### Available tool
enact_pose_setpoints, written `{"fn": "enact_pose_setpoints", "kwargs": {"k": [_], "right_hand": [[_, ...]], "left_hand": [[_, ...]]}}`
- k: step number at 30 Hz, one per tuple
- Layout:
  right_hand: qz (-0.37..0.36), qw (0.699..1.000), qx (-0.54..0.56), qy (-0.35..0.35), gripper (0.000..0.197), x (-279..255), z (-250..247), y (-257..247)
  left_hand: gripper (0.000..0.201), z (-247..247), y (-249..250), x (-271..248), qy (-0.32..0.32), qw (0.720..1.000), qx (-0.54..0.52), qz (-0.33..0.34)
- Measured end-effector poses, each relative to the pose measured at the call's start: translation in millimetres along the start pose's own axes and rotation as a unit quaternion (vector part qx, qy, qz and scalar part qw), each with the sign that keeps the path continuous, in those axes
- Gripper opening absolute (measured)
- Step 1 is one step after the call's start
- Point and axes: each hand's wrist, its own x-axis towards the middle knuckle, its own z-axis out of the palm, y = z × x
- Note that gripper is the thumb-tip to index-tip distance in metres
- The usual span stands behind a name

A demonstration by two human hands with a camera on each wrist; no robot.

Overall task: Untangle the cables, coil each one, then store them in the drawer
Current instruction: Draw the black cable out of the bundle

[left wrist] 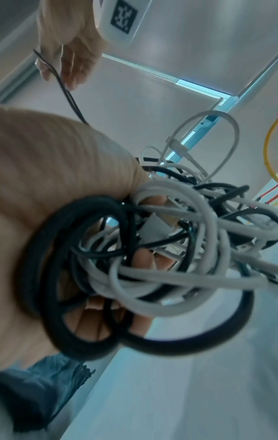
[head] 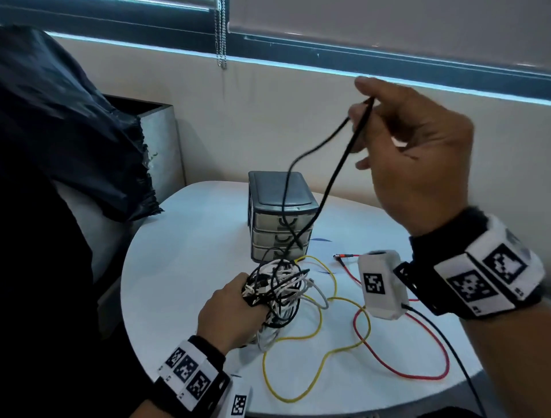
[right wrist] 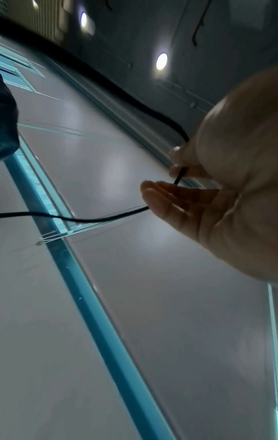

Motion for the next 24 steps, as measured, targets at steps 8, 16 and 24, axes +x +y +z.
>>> {"fn": "enact_pose_setpoints", "kwargs": {"k": [8, 16, 24], "right_hand": [[0.073, 0.996, 0.051, 0.005, 0.005, -8, -3, 9], [0.140, 0.985, -0.079, -0.063, 0.012, -6, -13, 36], [0.247, 0.931, -0.166, -0.214, 0.024, -59, -26, 95]], "left_hand": [[0.026, -16, -7, 7, 0.077, 0.982, -0.169, -0.039], [0.021, -30, -10, 20, 0.137, 0.909, -0.388, -0.070], [0.041, -39, -2, 13, 0.196, 0.866, -0.460, -0.022]]}}
